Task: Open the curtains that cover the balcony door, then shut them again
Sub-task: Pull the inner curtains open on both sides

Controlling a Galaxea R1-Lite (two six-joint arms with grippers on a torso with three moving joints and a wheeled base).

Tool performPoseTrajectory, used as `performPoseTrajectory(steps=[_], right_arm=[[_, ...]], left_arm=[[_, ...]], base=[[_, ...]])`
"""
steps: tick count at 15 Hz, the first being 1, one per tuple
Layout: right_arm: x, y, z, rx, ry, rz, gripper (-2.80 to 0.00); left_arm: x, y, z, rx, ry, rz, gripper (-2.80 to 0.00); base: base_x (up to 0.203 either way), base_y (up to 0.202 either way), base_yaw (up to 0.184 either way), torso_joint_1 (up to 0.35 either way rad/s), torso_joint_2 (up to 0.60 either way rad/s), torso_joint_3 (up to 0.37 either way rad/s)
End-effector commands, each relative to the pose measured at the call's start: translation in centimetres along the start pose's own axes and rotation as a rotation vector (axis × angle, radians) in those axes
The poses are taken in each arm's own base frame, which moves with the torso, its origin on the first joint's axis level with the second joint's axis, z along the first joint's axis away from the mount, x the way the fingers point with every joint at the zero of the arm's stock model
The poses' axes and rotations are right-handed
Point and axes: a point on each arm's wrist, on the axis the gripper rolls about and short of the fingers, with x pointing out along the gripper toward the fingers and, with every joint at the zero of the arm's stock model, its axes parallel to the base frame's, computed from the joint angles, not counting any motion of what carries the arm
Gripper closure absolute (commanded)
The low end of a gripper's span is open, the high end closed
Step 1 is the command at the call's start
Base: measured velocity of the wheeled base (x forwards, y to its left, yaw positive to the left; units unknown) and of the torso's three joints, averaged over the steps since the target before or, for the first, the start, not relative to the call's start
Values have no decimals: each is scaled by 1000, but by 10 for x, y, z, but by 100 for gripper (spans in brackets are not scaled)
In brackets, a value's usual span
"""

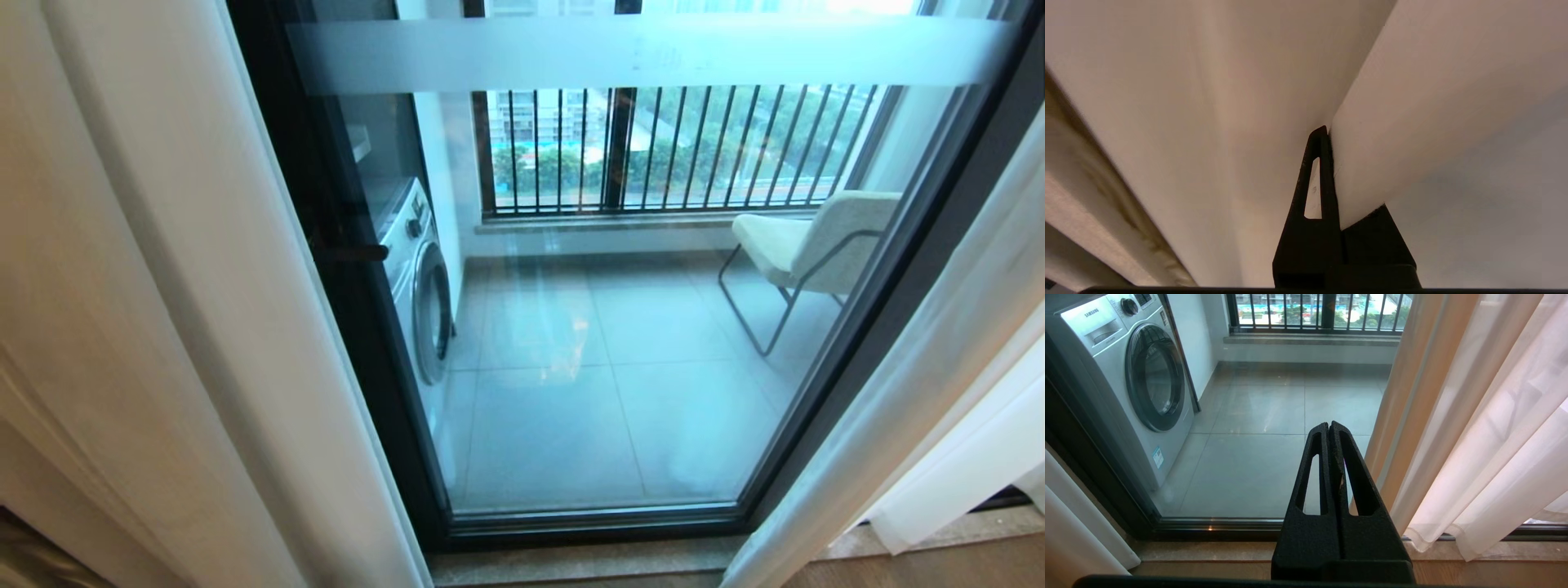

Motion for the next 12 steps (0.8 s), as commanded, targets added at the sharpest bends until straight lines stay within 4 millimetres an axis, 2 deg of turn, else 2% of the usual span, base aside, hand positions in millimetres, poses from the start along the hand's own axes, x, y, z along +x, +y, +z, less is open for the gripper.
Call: performPoseTrajectory(steps=[1, 5, 9, 12], right_arm=[[0, 0, 0, 0, -1, 1, 0], [0, 0, 0, 0, -1, 1, 0], [0, 0, 0, 0, -1, 1, 0], [0, 0, 0, 0, -1, 0, 0]], left_arm=[[5, 0, 1, 0, 1, -4, 0], [19, 3, 0, -9, 17, 14, 0], [45, 32, 0, -18, -35, 101, 0], [45, 46, 0, -23, -40, 149, 0]], base=[[0, 0, 0, 0, 0, 0], [0, 0, 0, 0, 0, 0], [0, 0, 0, 0, 0, 0], [0, 0, 0, 0, 0, 0]])
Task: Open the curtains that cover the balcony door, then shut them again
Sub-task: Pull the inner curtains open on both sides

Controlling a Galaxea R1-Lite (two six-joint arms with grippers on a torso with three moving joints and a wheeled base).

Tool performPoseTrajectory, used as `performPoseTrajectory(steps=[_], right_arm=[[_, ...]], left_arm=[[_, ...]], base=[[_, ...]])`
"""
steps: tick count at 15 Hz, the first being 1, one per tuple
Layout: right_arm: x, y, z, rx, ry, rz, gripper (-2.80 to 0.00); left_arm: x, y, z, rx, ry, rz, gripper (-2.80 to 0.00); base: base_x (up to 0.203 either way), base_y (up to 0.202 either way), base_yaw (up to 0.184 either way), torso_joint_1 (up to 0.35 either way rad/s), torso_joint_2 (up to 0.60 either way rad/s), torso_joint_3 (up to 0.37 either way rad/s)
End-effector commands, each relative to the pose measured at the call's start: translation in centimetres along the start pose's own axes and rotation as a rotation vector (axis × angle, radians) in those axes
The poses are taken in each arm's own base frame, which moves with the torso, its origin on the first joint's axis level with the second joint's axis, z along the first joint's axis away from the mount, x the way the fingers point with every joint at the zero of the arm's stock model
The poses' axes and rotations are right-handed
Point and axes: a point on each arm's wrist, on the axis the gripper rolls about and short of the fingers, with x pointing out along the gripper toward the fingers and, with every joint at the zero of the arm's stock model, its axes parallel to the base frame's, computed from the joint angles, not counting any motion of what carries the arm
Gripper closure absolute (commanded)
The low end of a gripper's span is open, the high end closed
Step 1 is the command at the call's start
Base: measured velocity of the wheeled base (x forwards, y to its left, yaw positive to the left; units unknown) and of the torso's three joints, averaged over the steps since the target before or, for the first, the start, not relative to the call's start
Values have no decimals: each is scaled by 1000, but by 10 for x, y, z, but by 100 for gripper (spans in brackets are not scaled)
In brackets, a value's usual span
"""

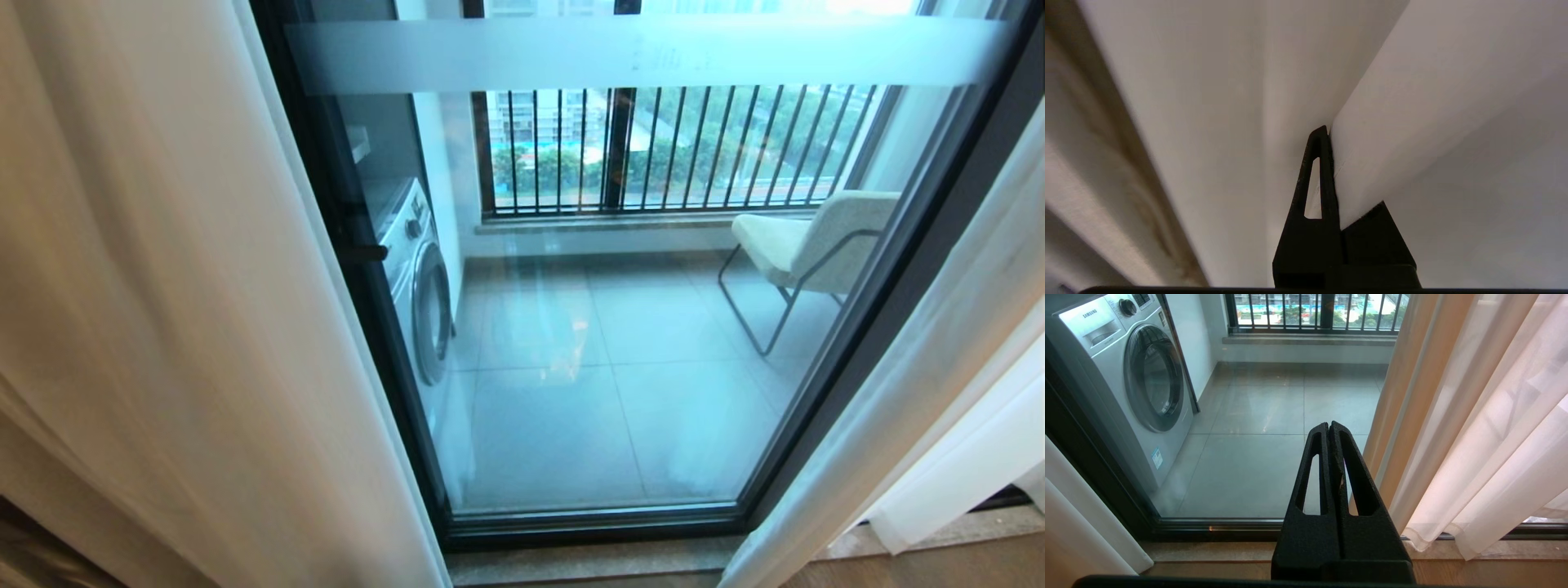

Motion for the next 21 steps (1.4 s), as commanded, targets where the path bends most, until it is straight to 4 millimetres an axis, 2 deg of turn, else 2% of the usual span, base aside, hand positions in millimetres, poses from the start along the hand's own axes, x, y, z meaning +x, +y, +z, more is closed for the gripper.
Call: performPoseTrajectory(steps=[1, 7, 11, 15, 17, 21], right_arm=[[0, 0, 0, -1, -1, 0, 0], [0, 0, 0, -1, -1, -1, 0], [0, 0, 0, -1, -1, 1, 0], [0, 0, 0, -1, -1, -1, 0], [0, 0, 0, -1, -1, 1, 0], [0, 0, 0, -1, -1, 1, 0]], left_arm=[[6, 9, -4, -4, 18, 27, 0], [-4, 7, -10, -2, 32, 24, 0], [3, 11, -8, -3, 34, 36, 0], [20, 24, 11, 7, 7, 69, 0], [27, 35, 11, 1, 54, 105, 0], [36, 63, 18, -12, 32, 184, 0]], base=[[0, 0, 0, 0, 0, 0], [0, 0, 0, 0, 0, 0], [0, 0, 0, 0, 0, 0], [0, 0, 0, 0, 0, 0], [0, 0, 0, 0, 0, 0], [0, 0, 0, 0, 0, 0]])
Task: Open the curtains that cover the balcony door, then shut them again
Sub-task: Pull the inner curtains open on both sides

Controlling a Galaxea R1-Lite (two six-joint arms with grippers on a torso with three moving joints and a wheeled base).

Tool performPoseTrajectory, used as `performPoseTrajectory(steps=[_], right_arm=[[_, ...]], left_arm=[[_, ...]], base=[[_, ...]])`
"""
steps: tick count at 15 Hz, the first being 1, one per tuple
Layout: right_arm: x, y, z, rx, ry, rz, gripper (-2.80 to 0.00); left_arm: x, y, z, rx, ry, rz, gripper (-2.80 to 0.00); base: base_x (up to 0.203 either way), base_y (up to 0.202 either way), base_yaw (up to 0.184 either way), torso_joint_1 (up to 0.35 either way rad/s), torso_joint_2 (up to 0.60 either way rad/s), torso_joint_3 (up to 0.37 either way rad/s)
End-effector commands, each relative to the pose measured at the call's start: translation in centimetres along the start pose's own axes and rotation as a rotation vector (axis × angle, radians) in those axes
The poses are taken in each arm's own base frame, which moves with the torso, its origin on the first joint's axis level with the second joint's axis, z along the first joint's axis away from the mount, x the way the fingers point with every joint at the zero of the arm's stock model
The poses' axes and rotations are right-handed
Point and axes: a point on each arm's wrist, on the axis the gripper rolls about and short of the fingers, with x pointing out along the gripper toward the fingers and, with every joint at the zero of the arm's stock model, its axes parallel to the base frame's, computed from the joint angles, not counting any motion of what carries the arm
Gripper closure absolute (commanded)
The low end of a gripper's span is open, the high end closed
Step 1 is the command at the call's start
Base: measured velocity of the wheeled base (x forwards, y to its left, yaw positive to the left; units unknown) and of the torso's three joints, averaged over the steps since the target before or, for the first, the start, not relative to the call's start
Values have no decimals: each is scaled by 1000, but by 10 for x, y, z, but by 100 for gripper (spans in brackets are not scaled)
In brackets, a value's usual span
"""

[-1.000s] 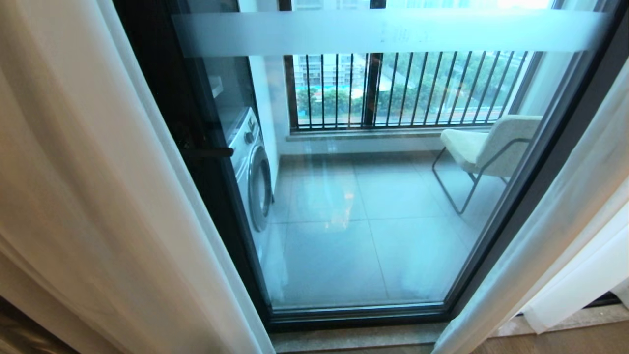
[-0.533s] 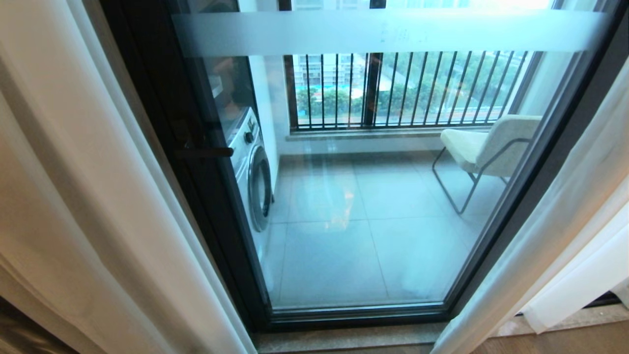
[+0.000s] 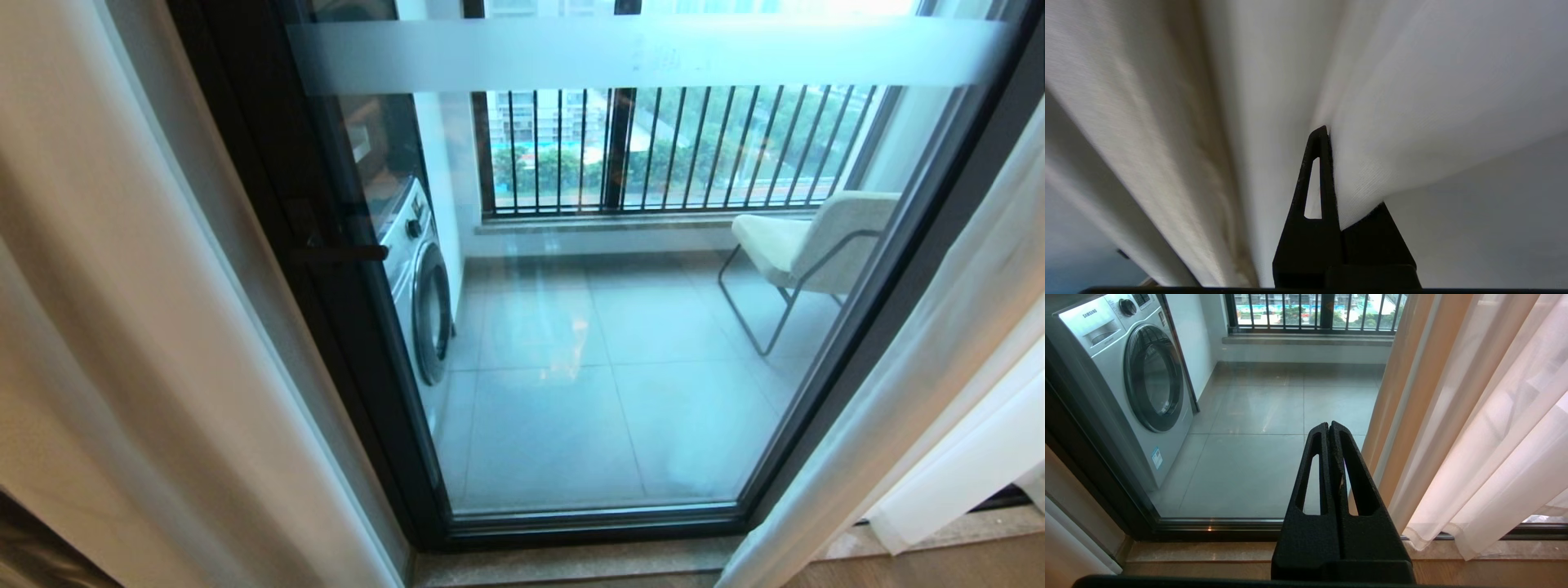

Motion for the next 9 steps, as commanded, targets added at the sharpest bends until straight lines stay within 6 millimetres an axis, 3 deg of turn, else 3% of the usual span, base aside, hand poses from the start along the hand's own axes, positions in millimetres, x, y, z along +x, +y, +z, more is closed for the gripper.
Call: performPoseTrajectory(steps=[1, 4, 9], right_arm=[[0, 0, 0, 0, -1, 1, 0], [0, 0, 0, 0, -1, 1, 0], [0, 0, 0, 0, -1, 1, 0]], left_arm=[[14, 18, -1, -19, 4, 49, 0], [33, 43, 1, -89, -9, 117, 0], [57, 89, 26, -205, -73, 257, 0]], base=[[0, 0, 0, 0, 0, 0], [0, 0, 0, 0, 0, 0], [0, 0, 0, 0, 0, 0]])
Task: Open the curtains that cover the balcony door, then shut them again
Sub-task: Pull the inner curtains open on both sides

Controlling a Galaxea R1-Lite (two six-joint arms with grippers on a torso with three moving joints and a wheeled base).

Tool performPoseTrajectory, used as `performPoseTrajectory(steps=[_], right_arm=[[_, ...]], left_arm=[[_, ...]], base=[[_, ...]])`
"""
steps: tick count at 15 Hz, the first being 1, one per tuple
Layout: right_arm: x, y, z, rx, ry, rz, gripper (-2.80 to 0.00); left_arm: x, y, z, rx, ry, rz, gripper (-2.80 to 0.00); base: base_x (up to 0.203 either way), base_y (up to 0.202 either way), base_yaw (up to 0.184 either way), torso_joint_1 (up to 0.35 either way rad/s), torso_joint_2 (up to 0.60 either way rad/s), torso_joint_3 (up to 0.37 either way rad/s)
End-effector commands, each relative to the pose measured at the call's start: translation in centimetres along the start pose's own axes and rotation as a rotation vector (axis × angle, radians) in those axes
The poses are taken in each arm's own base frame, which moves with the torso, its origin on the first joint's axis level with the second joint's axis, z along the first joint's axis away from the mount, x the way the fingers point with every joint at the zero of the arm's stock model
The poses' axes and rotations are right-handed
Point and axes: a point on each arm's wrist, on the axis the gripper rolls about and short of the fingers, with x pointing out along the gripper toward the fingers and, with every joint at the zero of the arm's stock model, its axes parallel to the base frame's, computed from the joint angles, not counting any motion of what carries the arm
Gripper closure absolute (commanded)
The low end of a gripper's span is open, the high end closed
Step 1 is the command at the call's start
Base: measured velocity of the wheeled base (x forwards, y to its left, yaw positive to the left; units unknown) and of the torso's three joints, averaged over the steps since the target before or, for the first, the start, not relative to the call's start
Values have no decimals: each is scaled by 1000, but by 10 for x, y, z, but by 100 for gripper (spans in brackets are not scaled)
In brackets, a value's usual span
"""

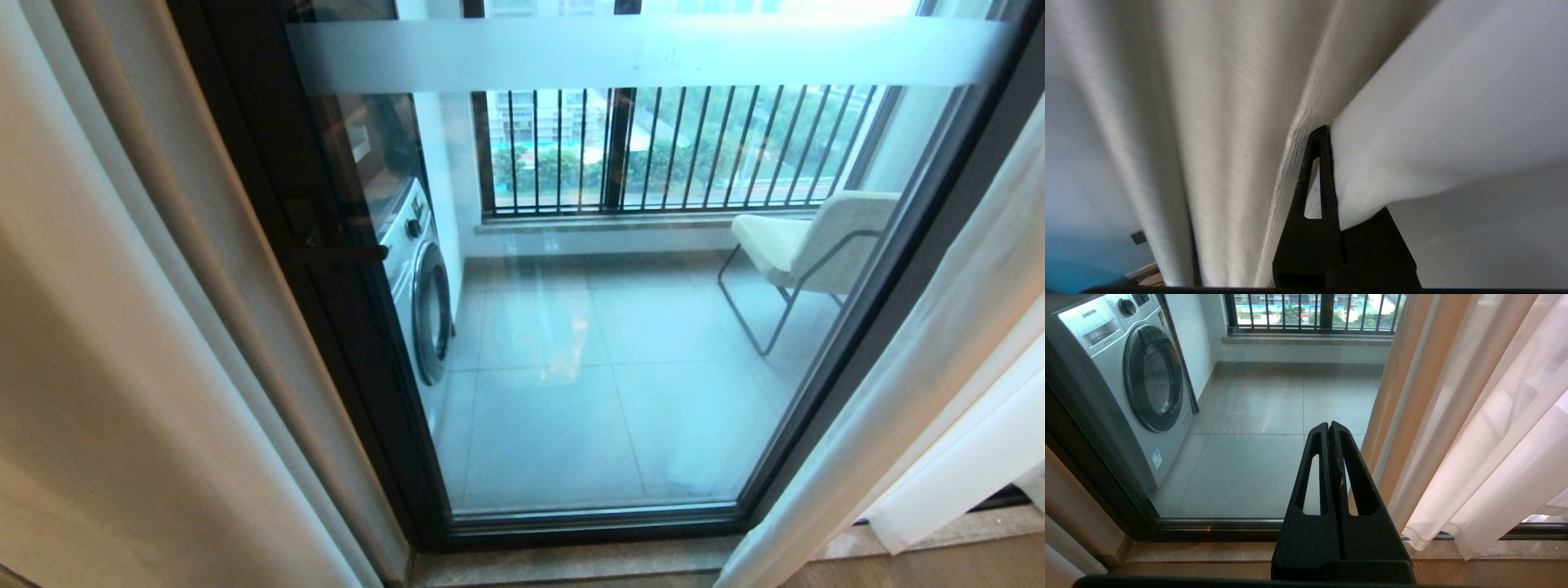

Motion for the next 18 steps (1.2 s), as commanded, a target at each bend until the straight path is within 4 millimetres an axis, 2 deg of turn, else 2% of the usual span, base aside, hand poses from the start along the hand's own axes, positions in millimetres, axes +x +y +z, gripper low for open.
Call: performPoseTrajectory(steps=[1, 6, 11, 13, 15, 18], right_arm=[[0, 0, 0, -1, -1, -1, 0], [0, 0, 0, -1, -1, -1, 0], [0, 0, 0, -1, -1, -1, 0], [0, 0, 0, -1, -1, -1, 0], [0, 0, 0, -1, -1, -1, 0], [0, 0, 0, -1, -1, -1, 0]], left_arm=[[26, 28, 4, -44, 2, 72, 0], [49, 92, 7, -127, -21, 212, 0], [58, 138, -5, -158, -9, 337, 0], [58, 140, -5, -164, -8, 342, 0], [56, 131, -2, -162, -15, 325, 0], [47, 99, 9, -144, -39, 260, 0]], base=[[0, 0, 0, 0, 0, 0], [0, 0, 0, 0, 0, 0], [0, 0, 0, 0, 0, 0], [0, 0, 0, 0, 0, 0], [0, 0, 0, 0, 0, 0], [0, 0, 0, 0, 0, 0]])
